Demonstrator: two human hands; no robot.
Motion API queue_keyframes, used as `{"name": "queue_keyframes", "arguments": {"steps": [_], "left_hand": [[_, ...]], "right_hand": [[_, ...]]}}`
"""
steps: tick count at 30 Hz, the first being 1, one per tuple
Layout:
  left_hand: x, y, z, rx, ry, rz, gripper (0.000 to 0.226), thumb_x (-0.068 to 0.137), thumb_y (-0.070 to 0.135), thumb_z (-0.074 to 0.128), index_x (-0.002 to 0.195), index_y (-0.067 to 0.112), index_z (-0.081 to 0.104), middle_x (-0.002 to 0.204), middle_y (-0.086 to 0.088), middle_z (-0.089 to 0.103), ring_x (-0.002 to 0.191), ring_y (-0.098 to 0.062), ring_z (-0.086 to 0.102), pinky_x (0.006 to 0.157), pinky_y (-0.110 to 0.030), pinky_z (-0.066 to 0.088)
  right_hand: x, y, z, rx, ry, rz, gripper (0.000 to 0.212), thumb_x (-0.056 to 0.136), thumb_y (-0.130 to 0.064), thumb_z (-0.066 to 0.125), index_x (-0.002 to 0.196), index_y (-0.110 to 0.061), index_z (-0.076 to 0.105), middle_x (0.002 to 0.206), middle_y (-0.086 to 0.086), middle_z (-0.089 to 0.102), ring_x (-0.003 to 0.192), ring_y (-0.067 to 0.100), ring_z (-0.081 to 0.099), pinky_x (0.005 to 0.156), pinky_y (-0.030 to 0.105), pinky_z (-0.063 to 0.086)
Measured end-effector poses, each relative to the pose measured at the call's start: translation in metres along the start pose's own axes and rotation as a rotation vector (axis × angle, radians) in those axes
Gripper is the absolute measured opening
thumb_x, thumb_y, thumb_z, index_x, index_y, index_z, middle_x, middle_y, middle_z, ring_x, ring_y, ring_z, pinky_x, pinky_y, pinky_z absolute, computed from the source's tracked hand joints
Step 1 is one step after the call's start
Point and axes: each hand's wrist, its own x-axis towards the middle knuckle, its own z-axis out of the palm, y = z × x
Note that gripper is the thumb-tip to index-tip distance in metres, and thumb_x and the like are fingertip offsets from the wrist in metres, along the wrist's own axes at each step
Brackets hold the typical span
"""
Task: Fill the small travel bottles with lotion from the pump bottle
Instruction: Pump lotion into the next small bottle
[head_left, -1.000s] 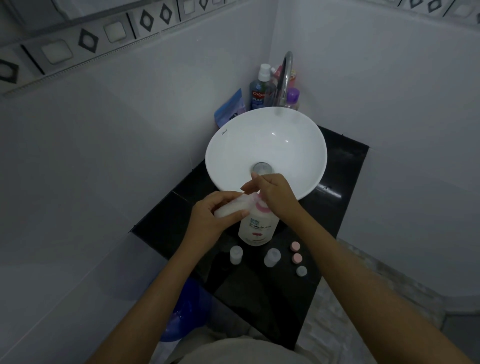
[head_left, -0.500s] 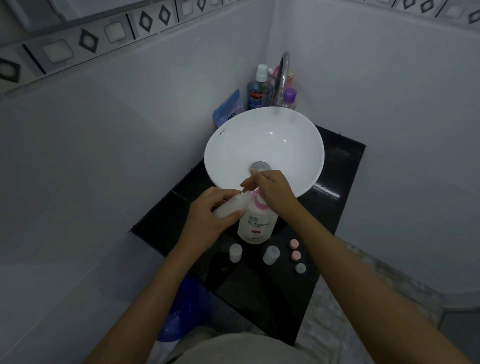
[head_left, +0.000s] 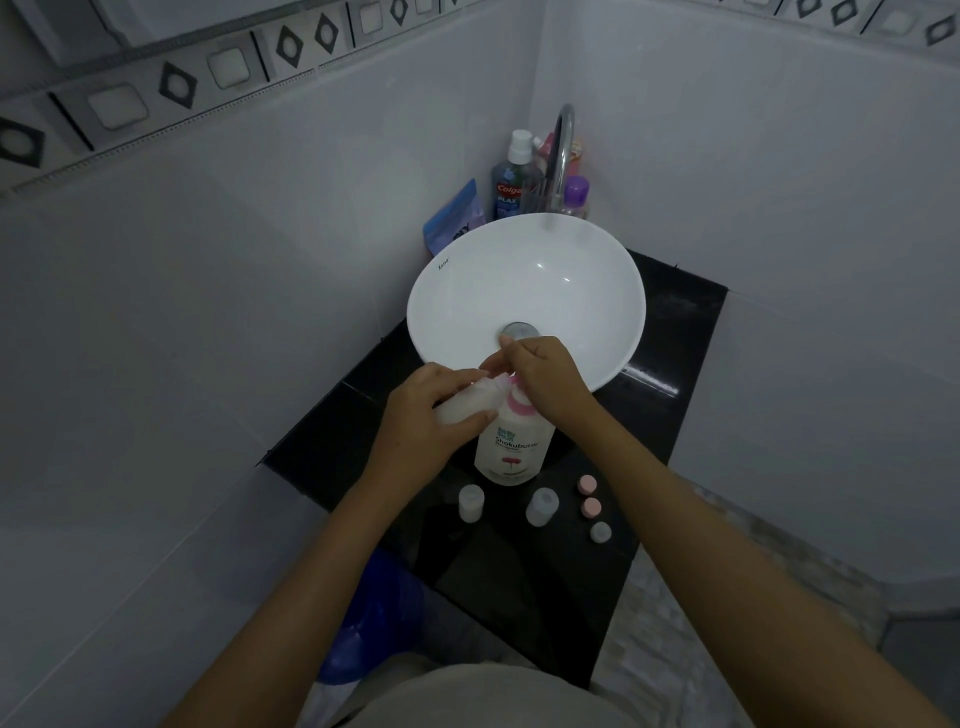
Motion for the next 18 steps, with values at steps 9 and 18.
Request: {"name": "queue_keyframes", "arguments": {"steps": [9,18], "left_hand": [[-0.006,-0.009,0.000,-0.004,-0.016,-0.058,0.038,0.078,0.018,0.075,0.115,0.018,0.066,0.103,0.001,0.063,0.089,0.007,0.057,0.073,-0.004,0.045],[-0.018,-0.013,0.001,-0.044,-0.017,-0.117,0.032,0.074,0.013,0.077,0.098,0.024,0.060,0.095,0.019,0.063,0.090,0.012,0.058,0.076,0.000,0.041]], "right_hand": [[-0.001,-0.002,0.001,0.040,0.002,0.024,0.042,0.099,-0.023,0.040,0.088,0.002,0.072,0.075,0.007,0.067,0.065,0.003,0.061,0.062,0.004,0.046],[0.000,0.000,0.001,0.053,-0.006,0.031,0.042,0.099,-0.023,0.041,0.082,0.000,0.072,0.070,0.004,0.068,0.062,0.007,0.064,0.077,0.028,0.053]]}}
